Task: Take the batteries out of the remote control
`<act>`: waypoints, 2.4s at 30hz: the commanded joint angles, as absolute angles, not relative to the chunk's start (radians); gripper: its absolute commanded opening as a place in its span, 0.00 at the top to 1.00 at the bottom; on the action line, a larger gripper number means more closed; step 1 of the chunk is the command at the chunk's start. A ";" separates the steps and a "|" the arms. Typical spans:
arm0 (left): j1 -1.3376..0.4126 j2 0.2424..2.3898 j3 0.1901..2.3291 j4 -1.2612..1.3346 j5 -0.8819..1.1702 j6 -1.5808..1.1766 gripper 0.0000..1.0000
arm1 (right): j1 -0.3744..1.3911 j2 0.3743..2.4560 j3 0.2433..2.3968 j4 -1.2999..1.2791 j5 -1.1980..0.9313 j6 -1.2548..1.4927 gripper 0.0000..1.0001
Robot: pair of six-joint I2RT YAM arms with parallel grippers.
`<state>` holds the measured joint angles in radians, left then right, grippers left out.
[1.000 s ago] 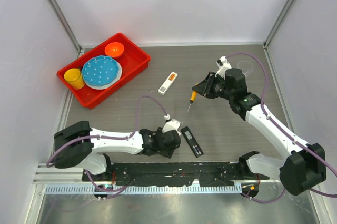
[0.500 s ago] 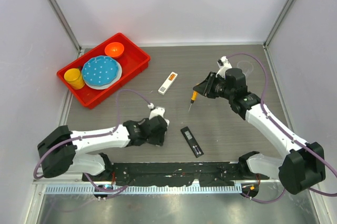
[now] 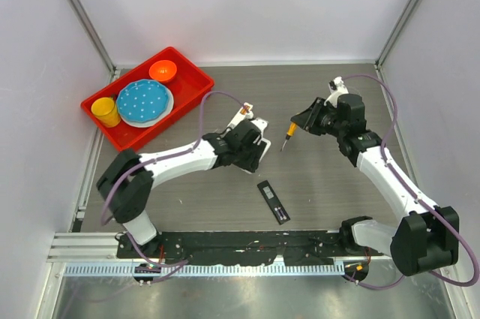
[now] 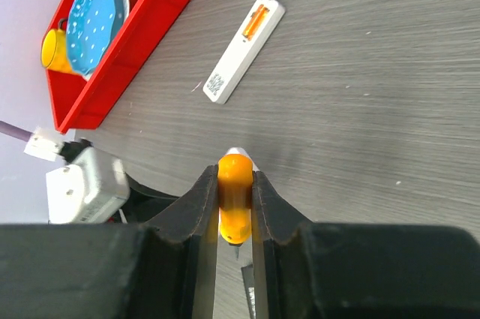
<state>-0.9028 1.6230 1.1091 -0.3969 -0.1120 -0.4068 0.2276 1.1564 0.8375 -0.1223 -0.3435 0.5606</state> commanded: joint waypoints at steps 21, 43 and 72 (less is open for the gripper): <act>-0.902 1.841 1.198 -0.345 -0.038 -0.201 0.23 | 0.132 1.177 0.795 -0.081 -0.397 0.515 0.99; -0.903 1.841 1.077 -0.212 0.067 -0.186 0.44 | 0.132 1.207 0.759 -0.008 -0.431 0.545 0.99; -0.910 1.493 1.126 -0.438 0.094 -0.271 0.14 | 0.132 0.984 0.726 -0.138 -0.422 0.597 0.99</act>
<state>-0.9073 1.6894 1.1328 -0.3481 0.0525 -0.2203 0.1352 1.1290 0.7193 -0.0853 -0.4236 0.5701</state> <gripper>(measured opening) 0.833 0.233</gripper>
